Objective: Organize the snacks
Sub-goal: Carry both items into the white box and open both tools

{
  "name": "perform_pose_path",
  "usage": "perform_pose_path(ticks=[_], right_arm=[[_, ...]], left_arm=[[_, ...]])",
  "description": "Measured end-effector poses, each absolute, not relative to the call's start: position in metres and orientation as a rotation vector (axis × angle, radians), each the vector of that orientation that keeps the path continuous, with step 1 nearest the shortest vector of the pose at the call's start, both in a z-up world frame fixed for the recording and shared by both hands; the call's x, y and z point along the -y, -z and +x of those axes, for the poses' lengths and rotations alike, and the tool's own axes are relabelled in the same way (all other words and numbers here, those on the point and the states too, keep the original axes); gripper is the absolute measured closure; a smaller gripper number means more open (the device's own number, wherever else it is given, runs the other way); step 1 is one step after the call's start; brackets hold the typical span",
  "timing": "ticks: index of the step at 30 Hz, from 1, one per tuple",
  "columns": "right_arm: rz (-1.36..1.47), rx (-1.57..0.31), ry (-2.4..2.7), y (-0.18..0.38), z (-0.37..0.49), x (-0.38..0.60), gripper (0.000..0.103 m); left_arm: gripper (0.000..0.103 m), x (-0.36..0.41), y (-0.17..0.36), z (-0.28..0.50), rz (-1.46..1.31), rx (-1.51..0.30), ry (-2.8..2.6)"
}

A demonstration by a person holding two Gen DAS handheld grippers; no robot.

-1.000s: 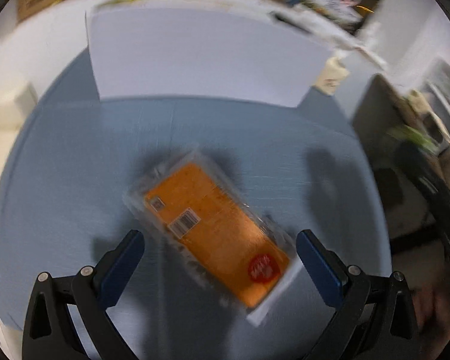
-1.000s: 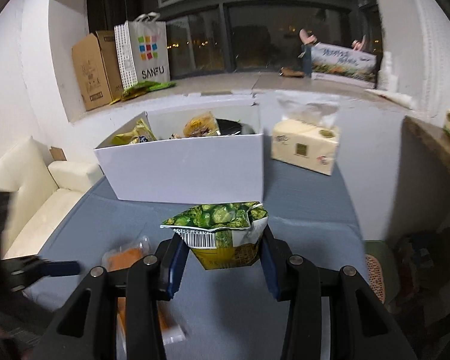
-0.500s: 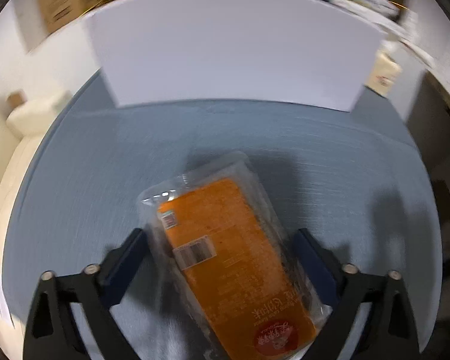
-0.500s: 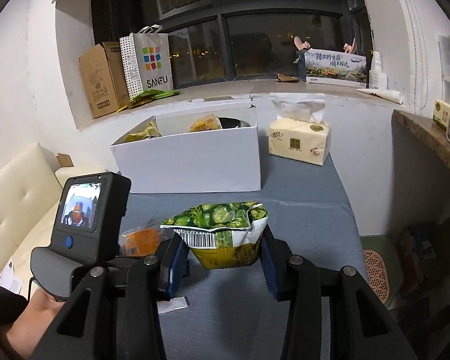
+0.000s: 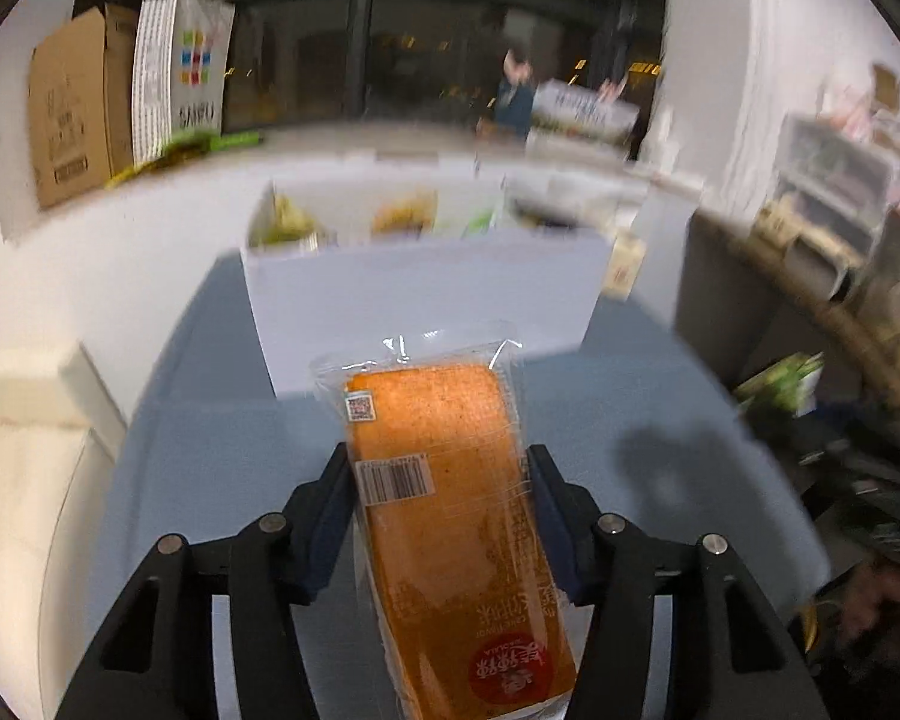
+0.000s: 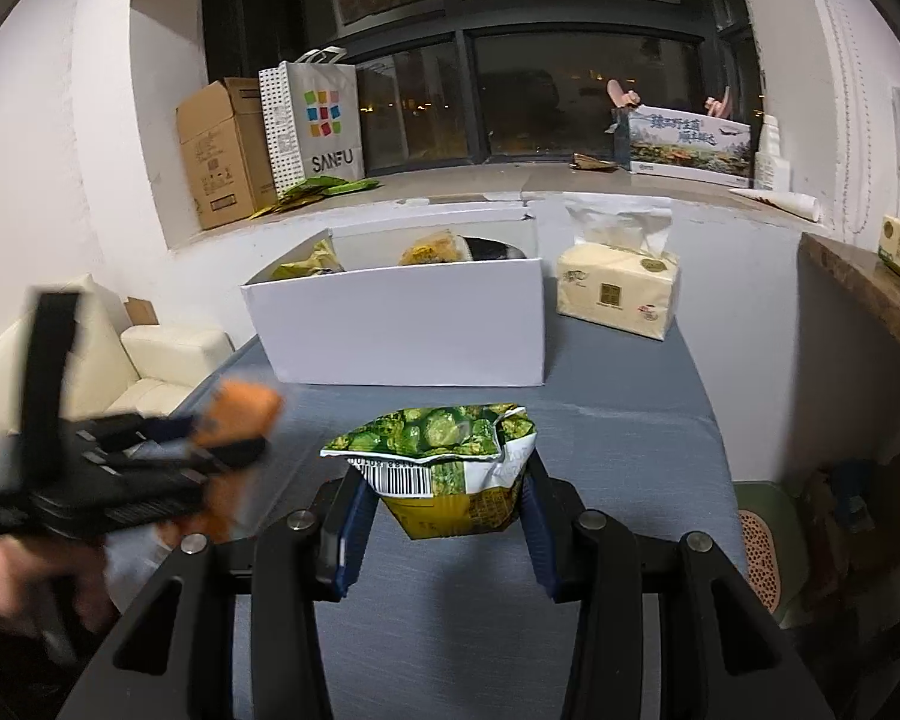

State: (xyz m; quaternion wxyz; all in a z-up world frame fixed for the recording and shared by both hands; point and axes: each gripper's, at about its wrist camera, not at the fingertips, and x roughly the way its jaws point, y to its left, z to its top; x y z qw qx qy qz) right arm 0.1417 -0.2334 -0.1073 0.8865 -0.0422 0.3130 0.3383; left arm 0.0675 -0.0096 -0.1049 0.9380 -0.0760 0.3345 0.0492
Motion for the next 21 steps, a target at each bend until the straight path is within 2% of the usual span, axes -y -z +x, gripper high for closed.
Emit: perform_pose_path(ticks=[5,13,21], right_arm=[[-0.079,-0.638,-0.749,0.097,0.145,0.22,0.055],[-0.014,-0.579,-0.817,0.047,0.206,0.189,0.055],[0.025,-0.685,-0.817,0.029,0.321,0.119,0.055]], left_arm=[[0.043,-0.021,0.063,0.07,-0.165,-0.56,-0.073],[0.043,-0.08,0.015,0.145,-0.181,-0.451,-0.032],[0.043,-0.12,0.028,0.279,-0.209,-0.564,-0.057]])
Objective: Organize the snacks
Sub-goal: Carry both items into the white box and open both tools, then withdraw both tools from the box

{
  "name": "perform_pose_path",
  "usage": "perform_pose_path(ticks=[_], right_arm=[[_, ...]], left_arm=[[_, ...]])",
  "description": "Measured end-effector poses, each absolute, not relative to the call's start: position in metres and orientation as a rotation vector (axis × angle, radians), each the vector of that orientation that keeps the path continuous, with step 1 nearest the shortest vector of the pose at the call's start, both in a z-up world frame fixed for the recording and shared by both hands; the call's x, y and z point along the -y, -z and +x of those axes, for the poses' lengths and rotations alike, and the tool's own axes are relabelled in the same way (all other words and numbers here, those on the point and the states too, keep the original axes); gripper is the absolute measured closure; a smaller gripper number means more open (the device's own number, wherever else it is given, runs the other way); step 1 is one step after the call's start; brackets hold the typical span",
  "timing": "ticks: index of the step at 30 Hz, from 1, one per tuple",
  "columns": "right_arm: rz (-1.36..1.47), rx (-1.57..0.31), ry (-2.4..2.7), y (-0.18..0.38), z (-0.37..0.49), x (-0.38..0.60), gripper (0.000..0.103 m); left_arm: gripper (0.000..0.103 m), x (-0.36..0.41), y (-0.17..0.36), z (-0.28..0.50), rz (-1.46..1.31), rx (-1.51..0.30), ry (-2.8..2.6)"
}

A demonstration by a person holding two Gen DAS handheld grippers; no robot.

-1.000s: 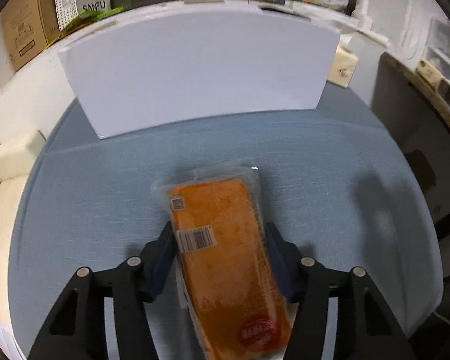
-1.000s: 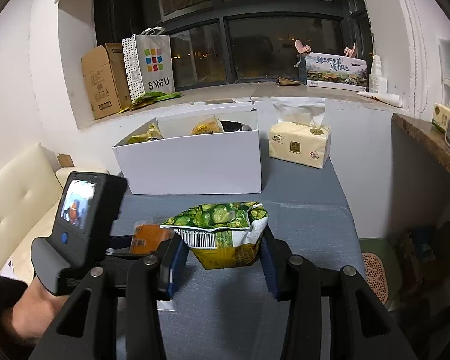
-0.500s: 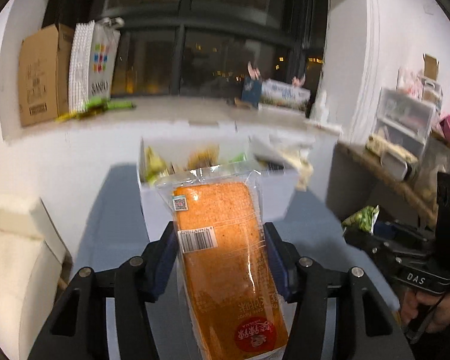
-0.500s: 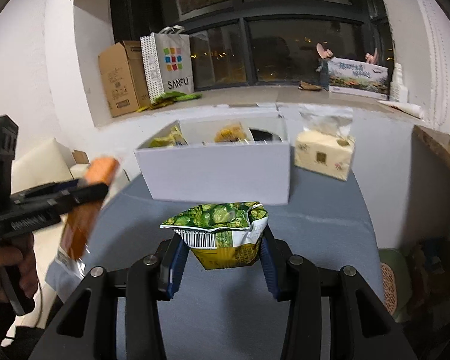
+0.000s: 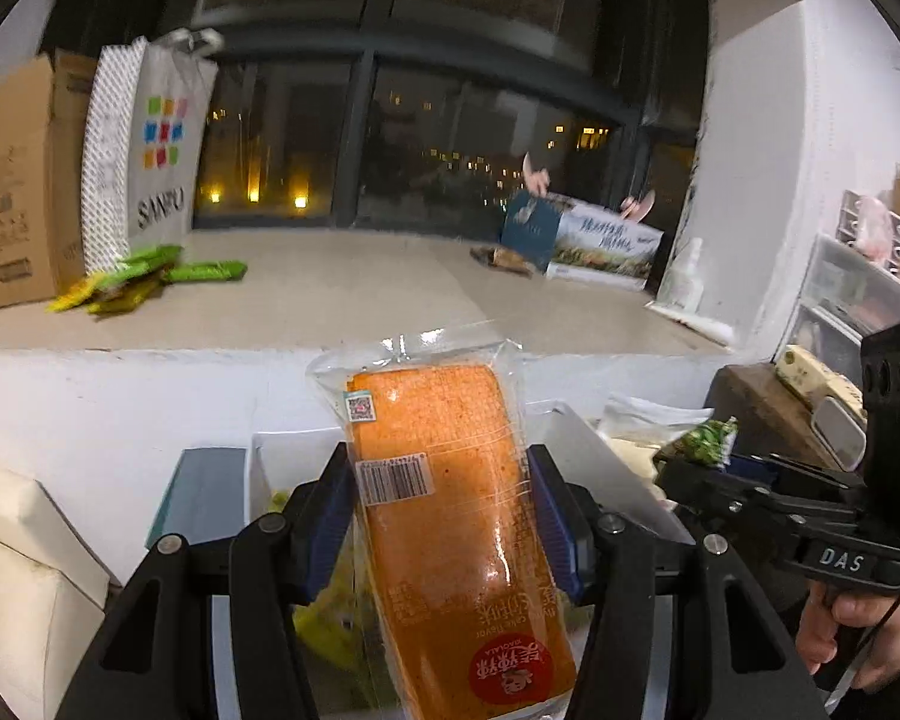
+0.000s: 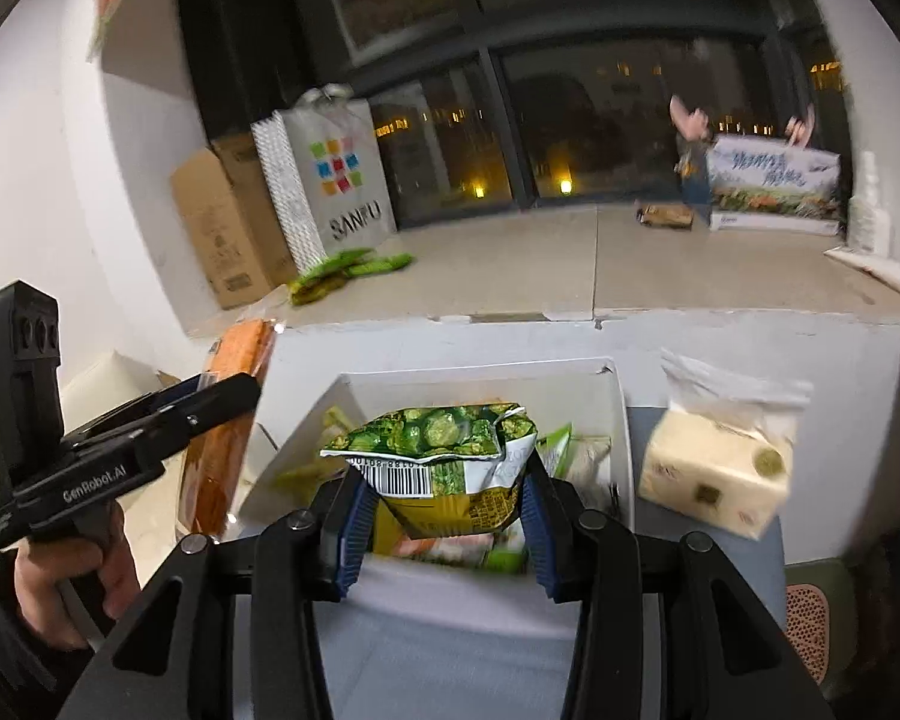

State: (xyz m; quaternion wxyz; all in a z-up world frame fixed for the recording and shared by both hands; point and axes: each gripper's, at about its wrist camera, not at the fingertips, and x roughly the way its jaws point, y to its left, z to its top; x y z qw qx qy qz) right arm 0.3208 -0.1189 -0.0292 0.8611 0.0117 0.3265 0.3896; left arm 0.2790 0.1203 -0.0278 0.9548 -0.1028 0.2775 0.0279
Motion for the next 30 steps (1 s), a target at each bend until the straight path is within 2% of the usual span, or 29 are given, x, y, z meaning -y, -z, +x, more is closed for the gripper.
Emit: perform_pose_path(ticks=[5,7,8,9,10,11,12,16,24,30], right_arm=[[-0.008,-0.762,-0.781,0.043,0.37,0.085,0.055],[-0.02,-0.779,-0.774,0.047,0.383,0.078,0.055],[-0.006,-0.794,-0.781,0.049,0.388,0.076,0.055],[0.003,-0.807,-0.786,0.051,0.393,0.075,0.054],[0.004,-0.821,-0.785,0.052,0.397,0.074,0.045],[0.003,-0.823,-0.778,0.053,0.398,0.073,0.015],[0.009,-0.813,-0.76,0.053,0.4,0.075,0.0],[-0.047,-0.822,-0.704,0.059,0.396,0.073,0.0],[-0.132,-0.694,-0.654,0.048,0.364,0.077,0.0],[-0.184,-0.55,-0.656,0.018,0.308,0.091,0.0]], left_arm=[[0.04,-0.134,0.051,0.316,-0.237,-0.638,-0.068],[0.02,-0.134,0.06,0.323,-0.223,-0.671,-0.07],[0.004,-0.134,0.062,0.324,-0.216,-0.68,-0.074],[0.0,-0.134,0.063,0.322,-0.214,-0.679,-0.07],[0.0,-0.134,0.063,0.32,-0.215,-0.675,-0.065],[0.0,-0.135,0.063,0.319,-0.216,-0.681,-0.063],[0.0,-0.135,0.063,0.317,-0.213,-0.688,-0.064],[0.0,-0.132,0.054,0.298,-0.188,-0.653,-0.075],[0.0,-0.102,0.022,0.234,0.018,-0.496,-0.18],[0.0,-0.091,0.002,0.167,-0.068,-0.442,-0.206]])
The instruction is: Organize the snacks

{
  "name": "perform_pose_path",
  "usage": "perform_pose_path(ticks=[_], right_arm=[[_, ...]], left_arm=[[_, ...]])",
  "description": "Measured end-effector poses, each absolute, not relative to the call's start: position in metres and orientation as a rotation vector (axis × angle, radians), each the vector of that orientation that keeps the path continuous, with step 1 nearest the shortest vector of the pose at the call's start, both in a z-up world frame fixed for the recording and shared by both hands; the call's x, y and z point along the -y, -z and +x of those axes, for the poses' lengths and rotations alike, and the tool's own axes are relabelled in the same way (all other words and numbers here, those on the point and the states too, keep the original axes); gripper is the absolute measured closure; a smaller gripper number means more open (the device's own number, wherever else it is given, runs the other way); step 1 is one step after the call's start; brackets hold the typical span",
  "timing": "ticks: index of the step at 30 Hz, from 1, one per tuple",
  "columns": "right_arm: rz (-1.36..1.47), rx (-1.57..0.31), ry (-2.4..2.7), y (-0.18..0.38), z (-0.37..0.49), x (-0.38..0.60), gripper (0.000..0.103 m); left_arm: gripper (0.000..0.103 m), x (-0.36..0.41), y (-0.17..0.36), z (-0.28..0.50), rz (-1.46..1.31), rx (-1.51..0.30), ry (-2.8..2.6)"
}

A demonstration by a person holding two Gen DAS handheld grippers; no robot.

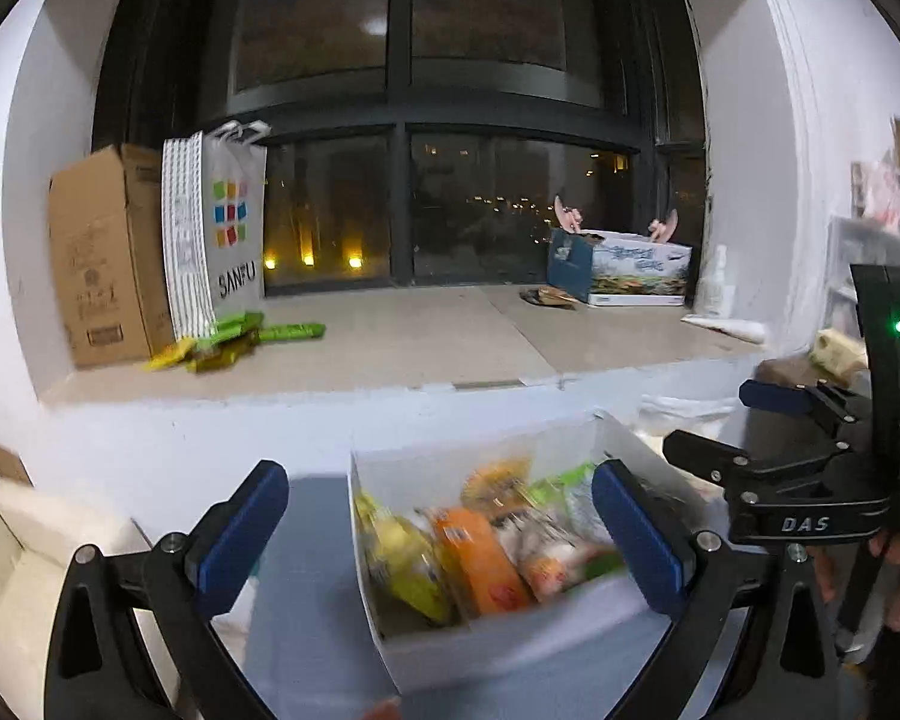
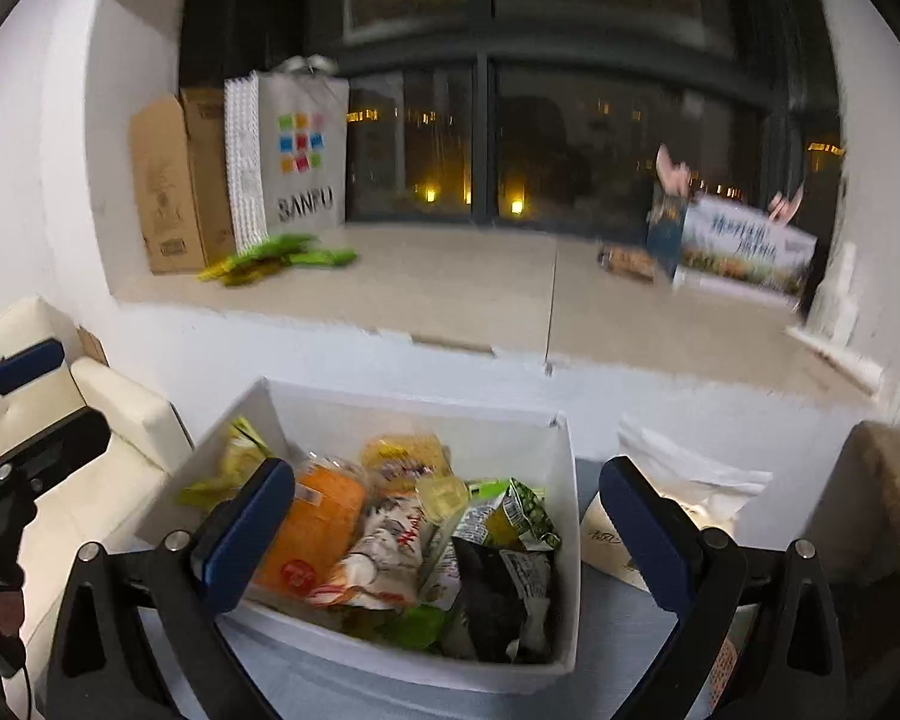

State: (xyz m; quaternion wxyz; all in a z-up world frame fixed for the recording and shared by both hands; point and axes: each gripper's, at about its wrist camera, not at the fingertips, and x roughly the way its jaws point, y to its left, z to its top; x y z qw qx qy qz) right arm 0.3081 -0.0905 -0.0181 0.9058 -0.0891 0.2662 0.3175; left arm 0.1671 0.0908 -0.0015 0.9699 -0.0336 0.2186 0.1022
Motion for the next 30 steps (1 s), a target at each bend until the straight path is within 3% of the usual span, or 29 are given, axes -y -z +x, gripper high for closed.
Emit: perform_pose_path(ticks=[18,30], right_arm=[[-0.075,-0.527,-0.704,-0.008,0.136,0.192,0.0],[-0.077,-0.563,-0.665,0.004,0.103,0.211,0.0]], left_arm=[[0.0,-0.029,-0.001,0.018,-0.15,-0.518,-0.093],[0.0,-0.011,0.004,0.007,-0.132,-0.549,-0.055]])
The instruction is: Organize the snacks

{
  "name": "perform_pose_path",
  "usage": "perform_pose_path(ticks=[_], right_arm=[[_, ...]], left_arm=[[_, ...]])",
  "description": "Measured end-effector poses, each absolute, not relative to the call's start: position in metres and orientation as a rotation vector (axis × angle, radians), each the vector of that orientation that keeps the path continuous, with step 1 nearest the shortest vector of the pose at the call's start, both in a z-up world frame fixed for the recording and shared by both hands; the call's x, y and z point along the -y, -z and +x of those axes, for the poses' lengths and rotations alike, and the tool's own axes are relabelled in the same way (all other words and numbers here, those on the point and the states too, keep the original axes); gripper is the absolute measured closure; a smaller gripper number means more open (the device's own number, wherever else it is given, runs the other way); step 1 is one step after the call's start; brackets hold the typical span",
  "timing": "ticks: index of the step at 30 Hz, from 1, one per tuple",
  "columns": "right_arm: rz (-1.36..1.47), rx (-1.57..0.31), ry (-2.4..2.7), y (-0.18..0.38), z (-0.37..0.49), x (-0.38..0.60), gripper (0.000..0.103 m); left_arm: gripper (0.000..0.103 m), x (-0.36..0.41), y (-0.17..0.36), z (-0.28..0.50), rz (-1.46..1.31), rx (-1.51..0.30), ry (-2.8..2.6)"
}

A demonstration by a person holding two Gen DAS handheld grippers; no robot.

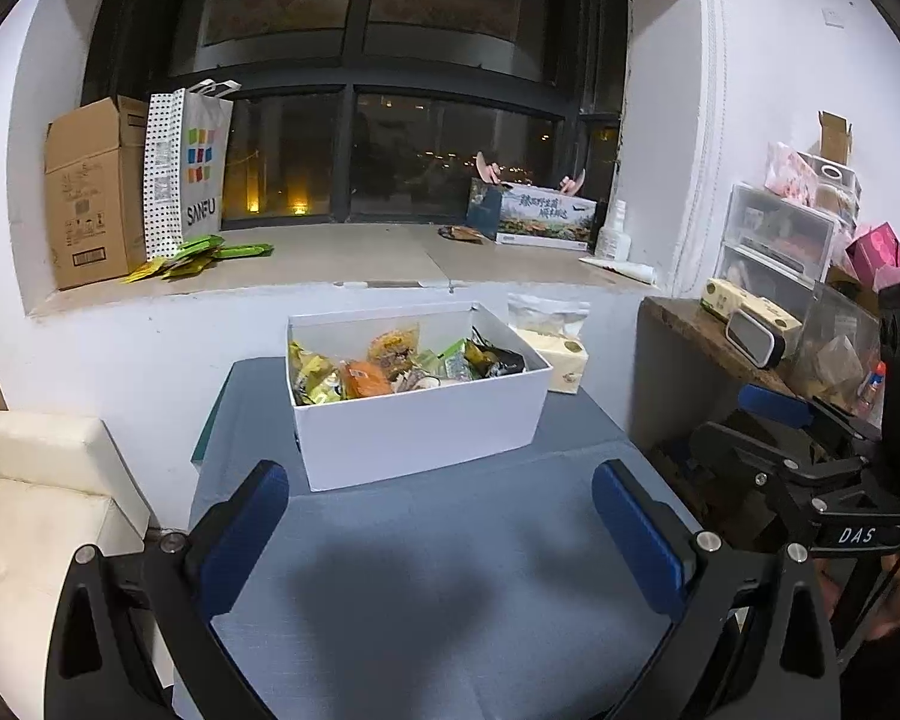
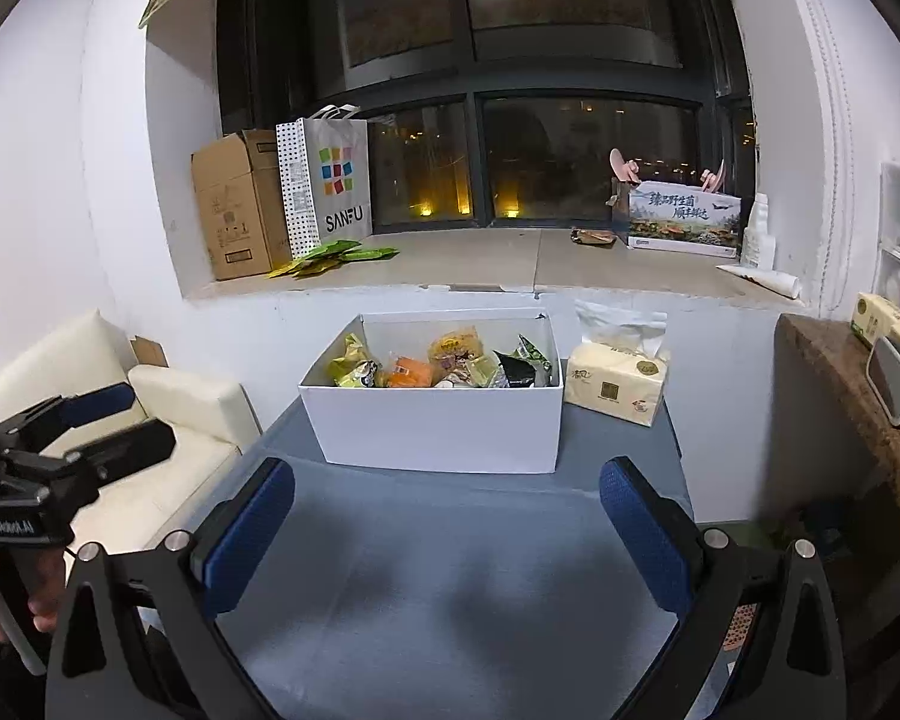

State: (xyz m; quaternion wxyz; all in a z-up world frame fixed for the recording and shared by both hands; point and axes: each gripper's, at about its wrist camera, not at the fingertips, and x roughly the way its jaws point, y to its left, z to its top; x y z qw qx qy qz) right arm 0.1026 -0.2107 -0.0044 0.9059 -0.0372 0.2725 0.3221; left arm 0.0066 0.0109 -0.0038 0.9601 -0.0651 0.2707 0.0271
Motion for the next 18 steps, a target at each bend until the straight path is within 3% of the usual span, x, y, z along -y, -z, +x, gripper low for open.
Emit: perform_pose_path(ticks=[18], right_arm=[[-0.105,-0.564,-0.675,0.0026,0.1009,0.2043,0.0]], left_arm=[[0.0,-0.0138,0.0042,0.0108,-0.134,-0.558,-0.048]])
